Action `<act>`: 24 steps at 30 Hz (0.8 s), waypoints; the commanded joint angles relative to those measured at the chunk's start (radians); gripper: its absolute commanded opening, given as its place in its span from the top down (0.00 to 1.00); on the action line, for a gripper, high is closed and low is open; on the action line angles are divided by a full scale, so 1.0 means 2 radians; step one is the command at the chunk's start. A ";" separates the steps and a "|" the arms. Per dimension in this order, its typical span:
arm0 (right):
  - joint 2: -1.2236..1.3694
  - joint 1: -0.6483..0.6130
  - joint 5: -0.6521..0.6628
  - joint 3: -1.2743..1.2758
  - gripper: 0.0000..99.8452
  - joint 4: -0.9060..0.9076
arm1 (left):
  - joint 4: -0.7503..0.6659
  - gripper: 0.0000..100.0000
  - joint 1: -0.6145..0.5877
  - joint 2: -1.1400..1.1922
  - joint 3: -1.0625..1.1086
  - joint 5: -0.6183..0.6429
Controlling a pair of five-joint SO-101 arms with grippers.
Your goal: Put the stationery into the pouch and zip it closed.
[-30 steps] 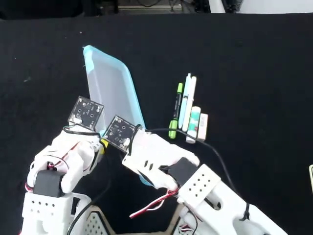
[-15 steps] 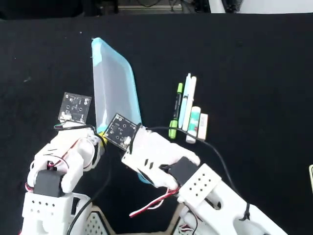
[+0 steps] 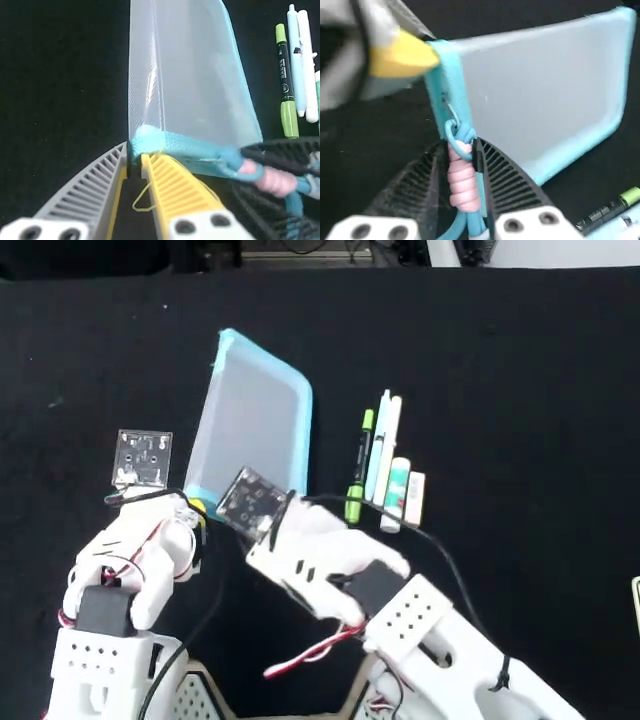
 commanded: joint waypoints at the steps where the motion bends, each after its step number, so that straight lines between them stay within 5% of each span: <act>1: -0.015 0.039 0.003 -0.009 0.99 -0.002 | -0.011 0.97 -0.016 -0.006 -0.049 0.005; 10: -0.015 0.055 0.005 -0.109 0.99 0.124 | -0.007 0.97 -0.105 -0.006 -0.097 0.005; 24: -0.007 0.064 0.007 -0.293 0.99 0.227 | 0.072 0.97 -0.109 -0.001 -0.233 -0.105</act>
